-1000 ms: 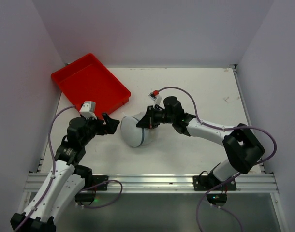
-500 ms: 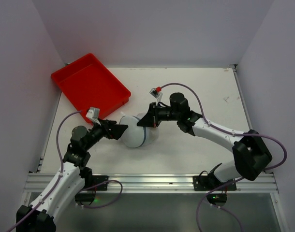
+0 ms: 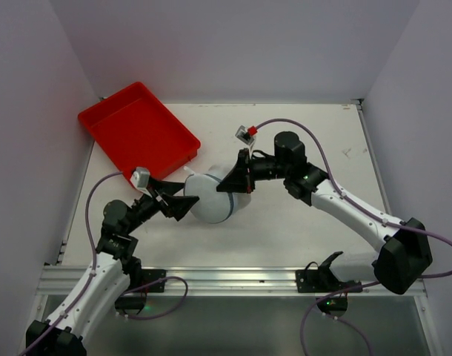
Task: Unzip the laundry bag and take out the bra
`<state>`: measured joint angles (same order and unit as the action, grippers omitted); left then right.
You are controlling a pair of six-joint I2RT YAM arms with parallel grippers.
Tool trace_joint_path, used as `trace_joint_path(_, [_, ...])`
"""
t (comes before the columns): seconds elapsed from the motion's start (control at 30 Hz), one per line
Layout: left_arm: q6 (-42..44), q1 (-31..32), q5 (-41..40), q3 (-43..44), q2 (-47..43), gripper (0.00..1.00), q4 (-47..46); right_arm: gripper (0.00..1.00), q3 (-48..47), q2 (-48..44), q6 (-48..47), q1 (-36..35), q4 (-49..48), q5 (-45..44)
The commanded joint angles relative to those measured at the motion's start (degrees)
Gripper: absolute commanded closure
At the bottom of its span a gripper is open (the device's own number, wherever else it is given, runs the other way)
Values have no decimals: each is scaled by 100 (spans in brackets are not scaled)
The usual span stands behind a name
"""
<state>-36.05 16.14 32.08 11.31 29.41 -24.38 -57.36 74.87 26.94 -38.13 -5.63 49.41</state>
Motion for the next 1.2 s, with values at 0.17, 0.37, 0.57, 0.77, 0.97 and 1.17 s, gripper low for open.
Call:
trace_joint_path(0.17, [-622, -15, 1116, -252, 513, 9, -1472, 100, -319, -78, -417, 218, 264, 1107])
trace_joint_path(0.37, [-701, -15, 1223, -165, 382, 78, -1281, 100, -205, 89, -610, 402, 710, 308])
trace_joint_path(0.57, [-692, -15, 906, -173, 223, 100, -498, 94, -390, 738, -734, 412, 1186, -1230])
trace_joint_path(0.77, [-1623, 82, 82, -489, 671, 100, -514, 58, -600, 1187, -277, 412, 1344, -2716])
trace_joint_path(0.97, [-2836, 284, -1069, -911, 707, 100, -1244, 13, -285, 574, 645, 403, 1521, -3928])
trace_joint_path(1.17, [-3329, 504, -1765, -929, 715, 100, -1473, 5, 831, -104, 2042, 263, 864, -3694])
